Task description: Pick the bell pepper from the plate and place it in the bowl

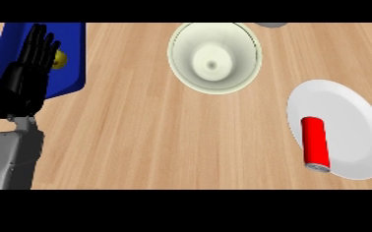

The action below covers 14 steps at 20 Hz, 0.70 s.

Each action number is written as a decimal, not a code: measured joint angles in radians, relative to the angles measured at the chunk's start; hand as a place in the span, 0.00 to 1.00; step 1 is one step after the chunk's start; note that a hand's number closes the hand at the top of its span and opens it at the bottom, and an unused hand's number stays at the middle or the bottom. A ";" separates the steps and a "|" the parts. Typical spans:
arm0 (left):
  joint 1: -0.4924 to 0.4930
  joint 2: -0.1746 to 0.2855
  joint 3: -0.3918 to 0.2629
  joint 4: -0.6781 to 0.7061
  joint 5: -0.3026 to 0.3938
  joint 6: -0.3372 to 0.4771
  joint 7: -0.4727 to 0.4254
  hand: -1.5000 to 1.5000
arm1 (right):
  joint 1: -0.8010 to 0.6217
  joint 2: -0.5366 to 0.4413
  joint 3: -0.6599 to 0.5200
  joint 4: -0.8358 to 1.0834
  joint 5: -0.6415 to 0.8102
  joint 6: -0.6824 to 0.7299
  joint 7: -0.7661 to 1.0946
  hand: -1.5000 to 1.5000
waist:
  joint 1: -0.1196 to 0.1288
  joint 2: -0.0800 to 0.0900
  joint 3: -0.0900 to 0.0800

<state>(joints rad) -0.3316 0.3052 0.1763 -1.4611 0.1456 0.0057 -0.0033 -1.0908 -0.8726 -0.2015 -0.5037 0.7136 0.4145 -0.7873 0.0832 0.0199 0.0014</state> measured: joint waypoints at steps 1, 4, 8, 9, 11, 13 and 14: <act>0.001 -0.005 -0.002 0.005 -0.004 0.005 -0.005 0.50 | -0.026 0.008 0.002 0.011 -0.010 0.016 0.008 1.00 | -0.004 0.000 0.000; 0.001 -0.004 0.004 0.003 -0.008 0.014 0.001 0.50 | -0.107 0.036 0.017 0.035 -0.031 0.067 0.052 1.00 | -0.016 -0.005 -0.001; 0.009 -0.005 0.009 0.009 -0.010 0.015 -0.011 0.50 | -0.205 0.113 0.039 0.059 -0.052 0.112 0.130 1.00 | -0.027 -0.008 -0.002; 0.011 0.001 0.014 0.005 -0.004 0.009 -0.005 0.50 | -0.223 0.134 0.044 0.066 -0.053 0.116 0.146 1.00 | -0.028 -0.009 -0.002; 0.019 -0.001 0.015 0.001 -0.006 0.012 -0.007 0.50 | -0.261 0.172 0.058 0.080 -0.055 0.130 0.174 1.00 | -0.030 -0.009 -0.002; 0.016 -0.001 0.017 0.009 -0.010 0.016 -0.011 0.50 | -0.290 0.207 0.077 0.087 -0.051 0.144 0.194 1.00 | -0.036 -0.009 -0.002; 0.026 -0.004 0.016 0.000 -0.010 0.018 -0.006 0.50 | -0.298 0.230 0.089 0.087 -0.046 0.145 0.204 1.00 | -0.038 -0.010 -0.002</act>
<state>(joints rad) -0.3058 0.3012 0.1926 -1.4610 0.1359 0.0235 -0.0093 -1.3888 -0.6429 -0.1125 -0.4171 0.6674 0.5595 -0.5831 0.0455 0.0095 -0.0008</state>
